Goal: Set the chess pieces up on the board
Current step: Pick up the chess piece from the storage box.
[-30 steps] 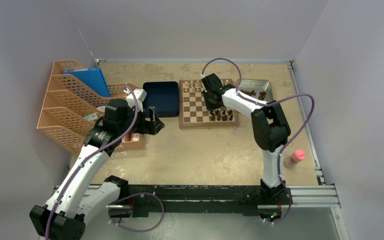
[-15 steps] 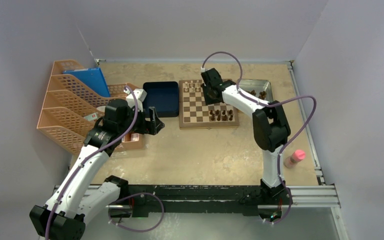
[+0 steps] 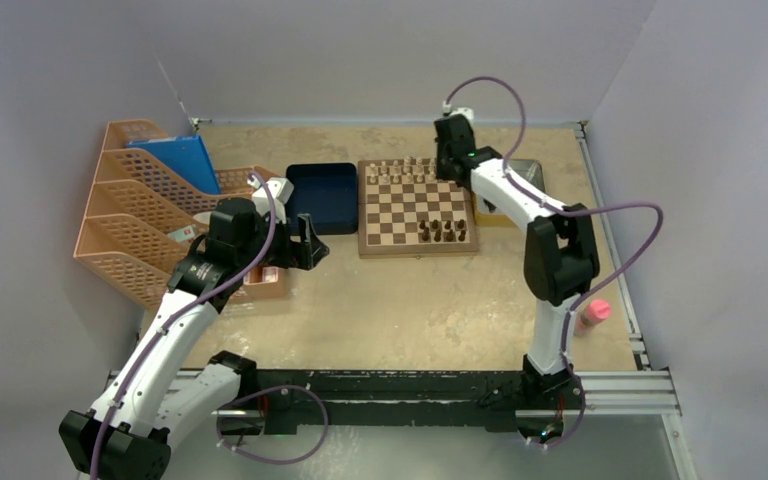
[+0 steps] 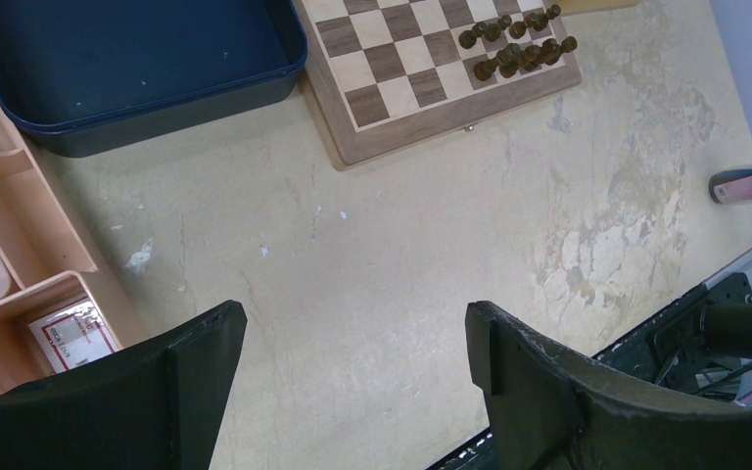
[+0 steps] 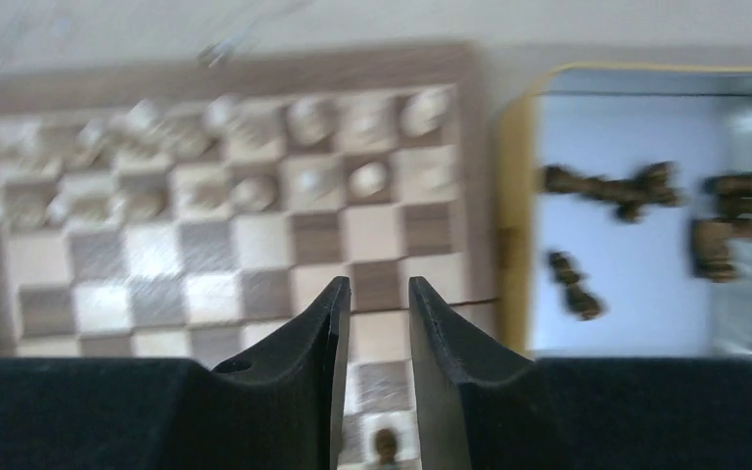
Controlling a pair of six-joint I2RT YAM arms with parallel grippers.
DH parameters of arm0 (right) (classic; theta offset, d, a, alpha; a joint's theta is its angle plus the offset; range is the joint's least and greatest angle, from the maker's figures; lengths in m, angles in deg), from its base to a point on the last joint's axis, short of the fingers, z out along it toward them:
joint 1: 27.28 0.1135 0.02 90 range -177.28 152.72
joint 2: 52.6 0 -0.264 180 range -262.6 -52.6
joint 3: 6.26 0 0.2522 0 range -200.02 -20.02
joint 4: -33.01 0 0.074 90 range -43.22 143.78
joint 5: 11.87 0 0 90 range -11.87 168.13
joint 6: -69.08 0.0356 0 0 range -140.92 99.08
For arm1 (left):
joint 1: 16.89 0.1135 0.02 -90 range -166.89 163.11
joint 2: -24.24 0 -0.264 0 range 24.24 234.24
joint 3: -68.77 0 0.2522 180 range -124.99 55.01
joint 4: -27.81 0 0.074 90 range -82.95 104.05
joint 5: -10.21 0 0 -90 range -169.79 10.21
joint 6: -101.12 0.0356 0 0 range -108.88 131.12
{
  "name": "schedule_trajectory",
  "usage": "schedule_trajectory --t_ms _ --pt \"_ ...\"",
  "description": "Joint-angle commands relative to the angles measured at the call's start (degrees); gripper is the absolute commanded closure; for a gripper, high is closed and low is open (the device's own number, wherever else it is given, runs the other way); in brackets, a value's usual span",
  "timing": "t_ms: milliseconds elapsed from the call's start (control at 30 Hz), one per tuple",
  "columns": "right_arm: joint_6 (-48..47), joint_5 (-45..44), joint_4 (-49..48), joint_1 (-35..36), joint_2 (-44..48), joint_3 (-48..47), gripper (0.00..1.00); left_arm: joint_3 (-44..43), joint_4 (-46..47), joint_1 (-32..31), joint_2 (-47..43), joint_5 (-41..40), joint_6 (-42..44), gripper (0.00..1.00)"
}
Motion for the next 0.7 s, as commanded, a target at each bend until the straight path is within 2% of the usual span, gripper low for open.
schedule_trajectory --t_ms 0,233,400,667 --pt "2.01 -9.42 -5.35 -5.17 5.58 1.04 0.68 0.15 1.19 -0.26 -0.67 0.16 0.08 0.17" --pt "1.92 -14.52 -8.88 -12.93 4.25 2.75 0.65 0.25 1.18 -0.25 -0.86 0.25 0.08 0.17" --pt "1.04 -9.37 -11.88 -18.2 1.93 3.76 0.63 0.19 1.13 -0.33 -0.65 0.23 0.17 0.17" --pt "-0.4 -6.13 -13.14 -23.51 -2.38 3.74 0.6 0.14 1.6 -0.34 -0.11 0.77 0.43 0.17"
